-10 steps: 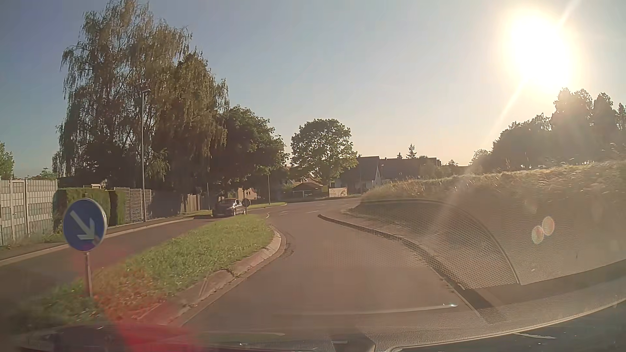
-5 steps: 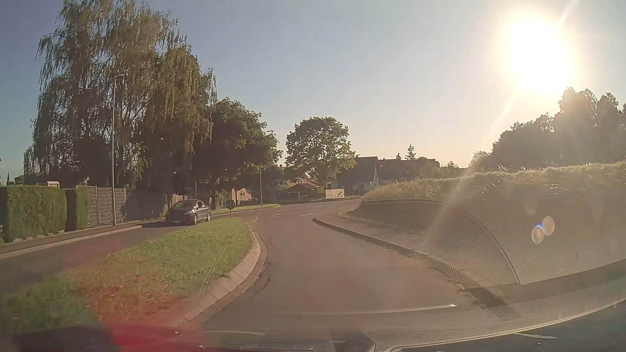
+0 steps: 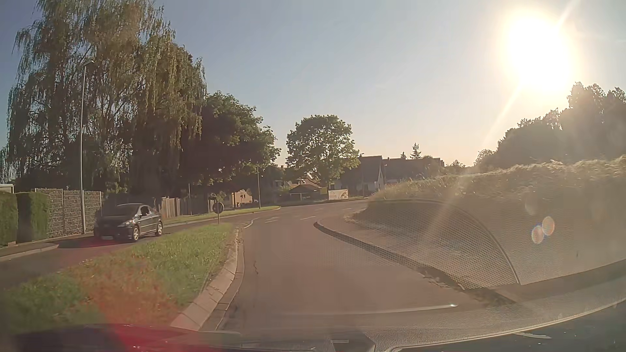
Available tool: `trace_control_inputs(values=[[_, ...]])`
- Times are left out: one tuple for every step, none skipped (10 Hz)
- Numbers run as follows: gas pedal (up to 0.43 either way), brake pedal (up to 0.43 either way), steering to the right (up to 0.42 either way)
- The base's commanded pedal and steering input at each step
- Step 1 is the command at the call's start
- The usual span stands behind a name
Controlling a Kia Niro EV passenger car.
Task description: Follow the waypoints while adhering to traffic rules and regulations
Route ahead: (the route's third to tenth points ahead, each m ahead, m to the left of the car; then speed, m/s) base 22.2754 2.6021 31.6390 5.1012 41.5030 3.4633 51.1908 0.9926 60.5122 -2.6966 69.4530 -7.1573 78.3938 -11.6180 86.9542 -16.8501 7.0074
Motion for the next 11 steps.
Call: trace_control_inputs(values=[[0.000, 0.000, -0.045], [0.000, 0.000, -0.049], [0.000, 0.000, -0.052], [0.000, 0.000, -0.058], [0.000, 0.000, -0.060], [0.000, 0.000, -0.060], [0.000, 0.000, -0.063], [0.000, 0.000, -0.064], [0.000, 0.000, -0.064], [0.000, 0.000, -0.064], [0.000, 0.000, -0.065]])
